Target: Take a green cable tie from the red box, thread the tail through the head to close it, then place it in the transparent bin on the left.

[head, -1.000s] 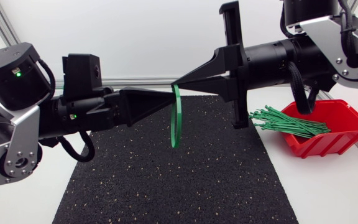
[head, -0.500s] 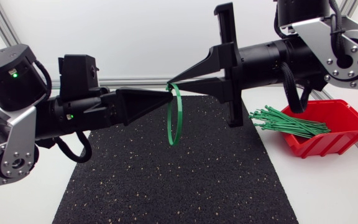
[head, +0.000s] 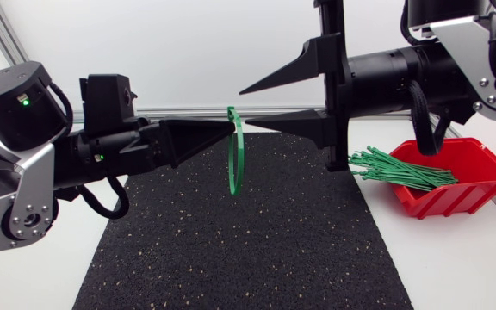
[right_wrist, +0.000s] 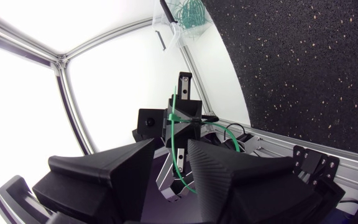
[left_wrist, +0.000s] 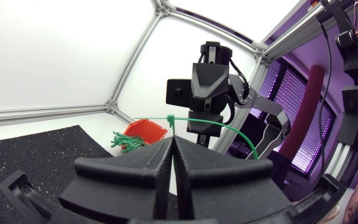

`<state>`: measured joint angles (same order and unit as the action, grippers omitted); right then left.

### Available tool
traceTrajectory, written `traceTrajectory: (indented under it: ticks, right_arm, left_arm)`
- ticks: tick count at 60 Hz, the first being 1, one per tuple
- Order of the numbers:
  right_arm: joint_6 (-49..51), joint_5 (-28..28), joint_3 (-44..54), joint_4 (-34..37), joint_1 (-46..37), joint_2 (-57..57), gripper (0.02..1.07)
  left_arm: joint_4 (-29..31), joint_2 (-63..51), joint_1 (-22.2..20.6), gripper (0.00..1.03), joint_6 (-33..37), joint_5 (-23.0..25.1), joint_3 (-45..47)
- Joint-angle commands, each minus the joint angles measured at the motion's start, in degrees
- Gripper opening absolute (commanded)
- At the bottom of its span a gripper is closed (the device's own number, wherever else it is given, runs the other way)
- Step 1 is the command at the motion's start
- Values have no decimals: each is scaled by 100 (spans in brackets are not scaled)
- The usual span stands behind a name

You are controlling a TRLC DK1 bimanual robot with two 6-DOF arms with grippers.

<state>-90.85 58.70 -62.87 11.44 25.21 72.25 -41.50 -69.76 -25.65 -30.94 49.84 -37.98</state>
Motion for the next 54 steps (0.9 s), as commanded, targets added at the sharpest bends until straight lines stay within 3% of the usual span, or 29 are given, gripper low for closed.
traceTrajectory:
  ticks: [1,40,48,54]
  right_arm:
    - [50,-7,135,-98,-113,0,49]
    - [480,-25,170,-529,-201,659,48]
    - [480,-34,179,-397,-113,597,38]
    - [480,-43,179,-362,-16,589,38]
  left_arm:
    - [-113,-117,7,3,176,87,-96]
    - [-166,-407,113,3,1178,808,1]
    - [-166,-363,148,3,1222,808,36]
    - [-166,-354,139,3,1222,808,45]
